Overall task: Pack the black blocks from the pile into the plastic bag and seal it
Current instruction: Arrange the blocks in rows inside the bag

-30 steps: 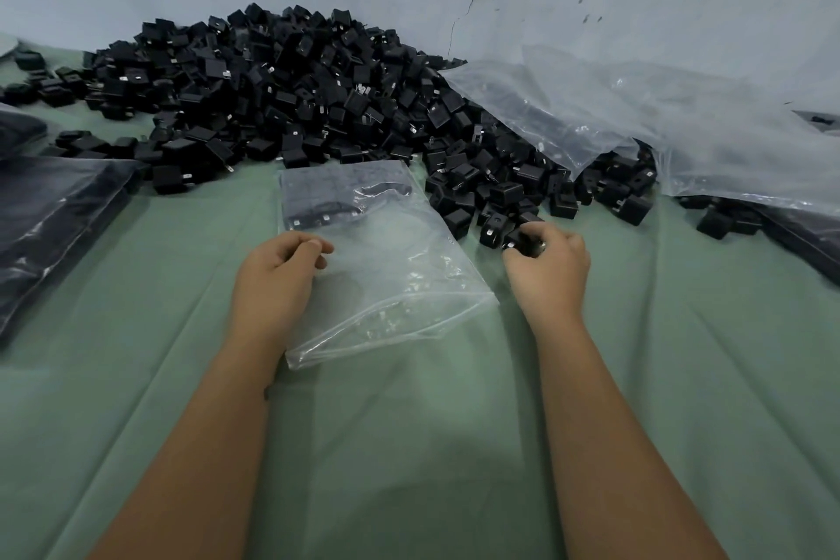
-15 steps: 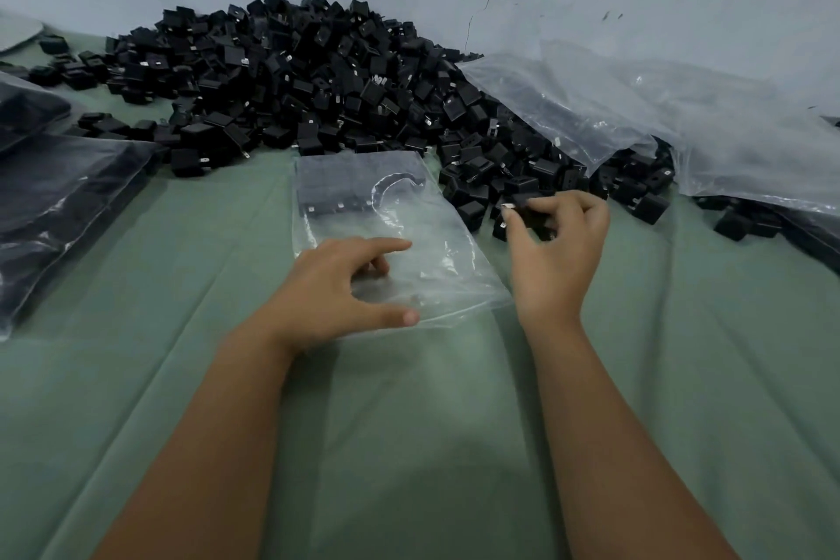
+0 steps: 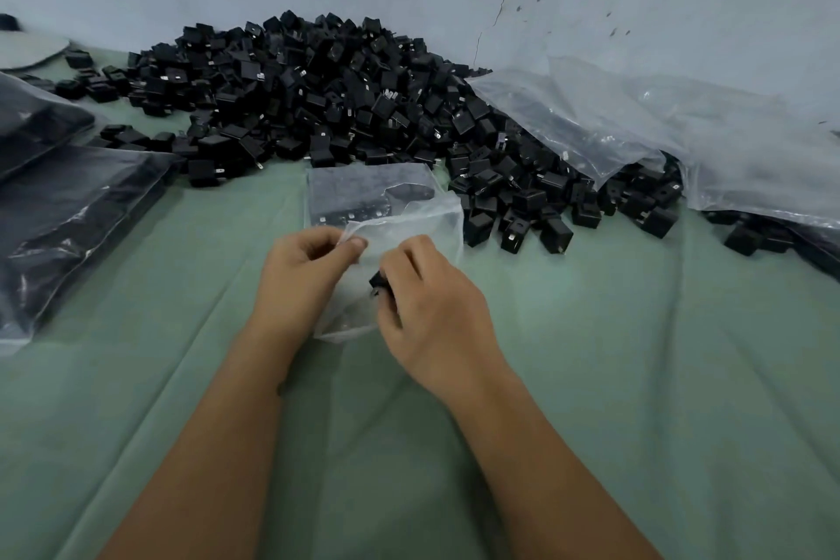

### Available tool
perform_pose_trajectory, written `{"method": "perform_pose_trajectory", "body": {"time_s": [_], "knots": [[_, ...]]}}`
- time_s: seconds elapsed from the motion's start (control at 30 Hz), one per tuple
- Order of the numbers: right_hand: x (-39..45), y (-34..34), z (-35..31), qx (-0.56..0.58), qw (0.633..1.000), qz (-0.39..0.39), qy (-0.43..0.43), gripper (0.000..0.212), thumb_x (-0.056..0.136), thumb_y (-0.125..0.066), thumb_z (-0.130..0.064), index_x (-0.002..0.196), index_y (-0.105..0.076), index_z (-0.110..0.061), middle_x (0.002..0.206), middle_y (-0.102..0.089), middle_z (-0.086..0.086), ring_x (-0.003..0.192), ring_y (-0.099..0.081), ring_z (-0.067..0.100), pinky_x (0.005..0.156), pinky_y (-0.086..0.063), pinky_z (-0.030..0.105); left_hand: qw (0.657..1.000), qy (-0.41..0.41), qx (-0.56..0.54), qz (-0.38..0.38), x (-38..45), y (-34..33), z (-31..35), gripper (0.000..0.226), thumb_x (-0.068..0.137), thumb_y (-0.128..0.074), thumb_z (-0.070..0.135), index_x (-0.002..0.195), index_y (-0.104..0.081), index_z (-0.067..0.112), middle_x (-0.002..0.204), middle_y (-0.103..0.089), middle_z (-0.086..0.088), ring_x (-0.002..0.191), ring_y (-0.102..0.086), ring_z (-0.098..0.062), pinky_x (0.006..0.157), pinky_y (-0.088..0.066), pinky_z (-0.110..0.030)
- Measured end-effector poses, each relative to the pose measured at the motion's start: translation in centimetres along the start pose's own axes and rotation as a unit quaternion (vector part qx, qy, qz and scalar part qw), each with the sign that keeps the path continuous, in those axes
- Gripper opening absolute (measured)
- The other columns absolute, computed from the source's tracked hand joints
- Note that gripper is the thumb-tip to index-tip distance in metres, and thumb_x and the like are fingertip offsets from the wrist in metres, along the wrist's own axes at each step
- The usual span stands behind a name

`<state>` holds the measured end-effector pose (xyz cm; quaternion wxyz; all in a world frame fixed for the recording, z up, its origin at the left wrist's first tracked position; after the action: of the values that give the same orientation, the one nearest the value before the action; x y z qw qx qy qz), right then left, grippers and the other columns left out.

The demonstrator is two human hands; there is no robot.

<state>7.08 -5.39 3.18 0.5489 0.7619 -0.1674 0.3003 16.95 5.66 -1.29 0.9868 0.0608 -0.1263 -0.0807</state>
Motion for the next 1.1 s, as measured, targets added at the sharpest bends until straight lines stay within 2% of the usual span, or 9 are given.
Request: {"method": "perform_pose_trajectory", "body": {"time_s": [0.13, 0.27, 0.37, 0.43, 0.53, 0.67, 0.77, 0.97, 1.1], "knots": [[-0.3, -1.5, 1.4, -0.092, 0.99, -0.098, -0.037, 0.02, 0.082, -0.063, -0.019, 0.1, -0.058, -0.012, 0.096, -0.056, 0.005, 0.078, -0.056, 0.025, 0.059, -0.034, 0.029, 0.998, -0.015, -0.053, -0.036, -0.4, -0.6, 1.0, 0.011, 0.085, -0.073, 0.015, 0.076, -0.077, 0.02, 0.074, -0.07, -0.001, 0.072, -0.061, -0.01, 0.07, -0.049, -0.023], [-0.3, -1.2, 1.7, -0.085, 0.991, -0.083, -0.063, 0.022, 0.075, -0.07, -0.011, 0.096, -0.065, -0.009, 0.088, -0.065, 0.007, 0.082, -0.061, 0.027, 0.074, -0.05, 0.037, 0.985, -0.074, -0.06, -0.146, -1.3, -2.1, 2.9, 0.02, 0.073, -0.079, 0.029, 0.081, -0.077, 0.01, 0.083, -0.069, -0.012, 0.08, -0.06, -0.033, 0.076, -0.044, -0.042], [-0.1, -1.8, 2.4, -0.053, 0.987, -0.124, -0.086, 0.02, 0.084, -0.058, -0.005, 0.102, -0.063, -0.012, 0.087, -0.059, 0.002, 0.081, -0.058, 0.025, 0.066, -0.045, 0.035, 0.98, -0.065, -0.091, -0.163, -1.4, -2.3, 3.0, 0.023, 0.074, -0.072, 0.037, 0.076, -0.077, 0.015, 0.08, -0.07, -0.003, 0.081, -0.062, -0.021, 0.079, -0.045, -0.032], [0.1, -2.4, 3.4, -0.017, 0.981, -0.137, -0.132, 0.018, 0.087, -0.052, -0.003, 0.098, -0.062, -0.013, 0.086, -0.051, 0.0, 0.075, -0.054, 0.021, 0.06, -0.037, 0.031, 0.985, -0.075, -0.089, -0.126, -1.3, -1.8, 3.0, 0.032, 0.081, -0.058, 0.043, 0.073, -0.076, 0.018, 0.075, -0.071, 0.002, 0.079, -0.063, -0.009, 0.079, -0.044, -0.017], [0.2, -2.5, 4.5, -0.037, 0.975, -0.129, -0.175, 0.009, 0.091, -0.05, -0.01, 0.086, -0.056, -0.015, 0.099, -0.055, 0.004, 0.069, -0.046, 0.016, 0.058, -0.037, 0.027, 0.994, -0.042, -0.105, -0.014, -0.3, -0.1, 1.8, 0.043, 0.082, -0.043, 0.051, 0.069, -0.076, 0.026, 0.069, -0.068, 0.003, 0.077, -0.058, -0.014, 0.077, -0.041, -0.028], [-0.7, -2.2, 4.2, 0.115, 0.967, -0.118, -0.196, 0.008, 0.077, -0.051, -0.012, 0.07, -0.054, -0.01, 0.066, -0.055, -0.003, 0.059, -0.046, 0.012, 0.05, -0.038, 0.03, 0.981, 0.017, -0.153, 0.116, 0.2, 2.3, 0.4, 0.046, 0.086, -0.036, 0.04, 0.064, -0.074, 0.025, 0.062, -0.065, 0.005, 0.067, -0.056, -0.011, 0.072, -0.036, -0.034], [-0.7, -1.9, 3.3, 0.186, 0.957, -0.126, -0.181, 0.009, 0.07, -0.049, -0.018, 0.062, -0.053, -0.019, 0.058, -0.049, -0.007, 0.056, -0.044, 0.009, 0.053, -0.034, 0.026, 0.976, 0.042, -0.162, 0.141, 0.2, 2.6, 0.0, 0.042, 0.087, -0.037, 0.039, 0.068, -0.071, 0.023, 0.061, -0.065, 0.006, 0.065, -0.056, -0.009, 0.07, -0.036, -0.032], [-1.0, -3.1, 3.1, 0.122, 0.961, -0.184, -0.168, 0.026, 0.084, -0.047, -0.017, 0.091, -0.069, -0.004, 0.106, -0.064, 0.007, 0.07, -0.058, 0.021, 0.071, -0.05, 0.036, 0.983, 0.032, -0.085, 0.16, 0.0, 2.2, 0.0, 0.035, 0.097, -0.041, 0.018, 0.081, -0.072, 0.012, 0.072, -0.064, 0.002, 0.068, -0.055, -0.001, 0.065, -0.041, -0.008], [-1.1, -3.3, 3.5, 0.078, 0.96, -0.197, -0.182, 0.033, 0.089, -0.048, -0.027, 0.106, -0.07, -0.008, 0.091, -0.067, 0.01, 0.068, -0.057, 0.018, 0.076, -0.051, 0.034, 0.983, 0.048, -0.063, 0.166, 0.1, 2.0, -0.5, 0.026, 0.096, -0.047, 0.016, 0.086, -0.071, 0.015, 0.081, -0.064, 0.001, 0.068, -0.053, 0.004, 0.065, -0.042, -0.009]]}}
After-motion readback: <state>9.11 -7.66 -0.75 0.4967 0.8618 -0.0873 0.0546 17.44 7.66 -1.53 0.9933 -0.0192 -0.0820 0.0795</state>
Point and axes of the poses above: each hand's wrist, its own x-axis towards the middle knuckle, its own y-axis out of the back of the hand, z = x × y, the point moved 7 cm from there along x, towards the middle knuckle
